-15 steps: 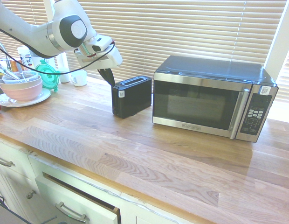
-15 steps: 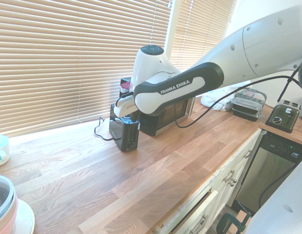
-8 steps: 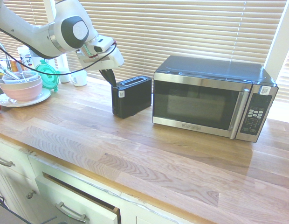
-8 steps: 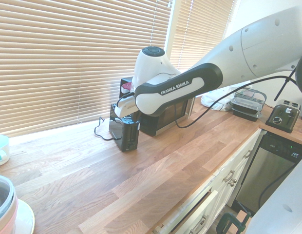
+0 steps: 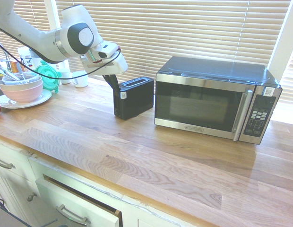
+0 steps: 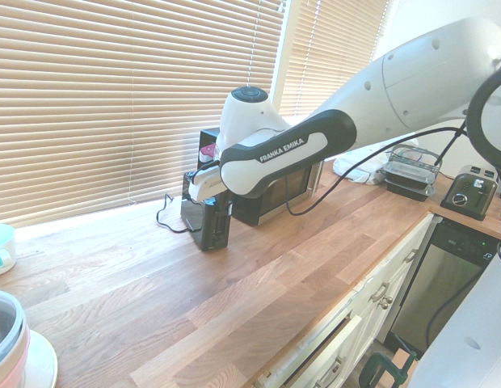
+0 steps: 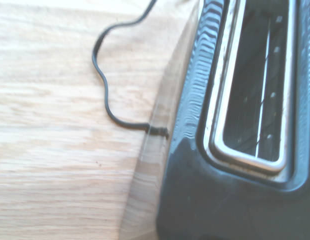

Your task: Press the toaster

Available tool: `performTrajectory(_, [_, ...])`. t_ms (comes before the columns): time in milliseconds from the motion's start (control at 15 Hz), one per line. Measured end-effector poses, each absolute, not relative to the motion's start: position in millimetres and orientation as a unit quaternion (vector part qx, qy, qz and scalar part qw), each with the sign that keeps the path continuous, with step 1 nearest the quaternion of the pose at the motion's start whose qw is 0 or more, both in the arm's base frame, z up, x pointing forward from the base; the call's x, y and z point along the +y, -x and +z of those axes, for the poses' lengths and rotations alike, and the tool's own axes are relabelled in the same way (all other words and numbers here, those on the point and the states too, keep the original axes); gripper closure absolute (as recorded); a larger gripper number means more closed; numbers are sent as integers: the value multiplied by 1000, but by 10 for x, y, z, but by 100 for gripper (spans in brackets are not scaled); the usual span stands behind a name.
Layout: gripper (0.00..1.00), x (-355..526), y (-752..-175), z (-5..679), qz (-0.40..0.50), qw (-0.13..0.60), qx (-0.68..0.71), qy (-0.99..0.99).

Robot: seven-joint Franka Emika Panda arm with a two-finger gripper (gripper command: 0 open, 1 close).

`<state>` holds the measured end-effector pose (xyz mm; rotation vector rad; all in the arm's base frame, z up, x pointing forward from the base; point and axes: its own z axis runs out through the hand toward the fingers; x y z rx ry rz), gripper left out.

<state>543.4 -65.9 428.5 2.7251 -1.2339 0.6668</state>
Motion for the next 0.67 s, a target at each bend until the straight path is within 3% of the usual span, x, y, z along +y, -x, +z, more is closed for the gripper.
performTrajectory(667, [100, -719, -5521, 4029, 198, 38, -400, -894])
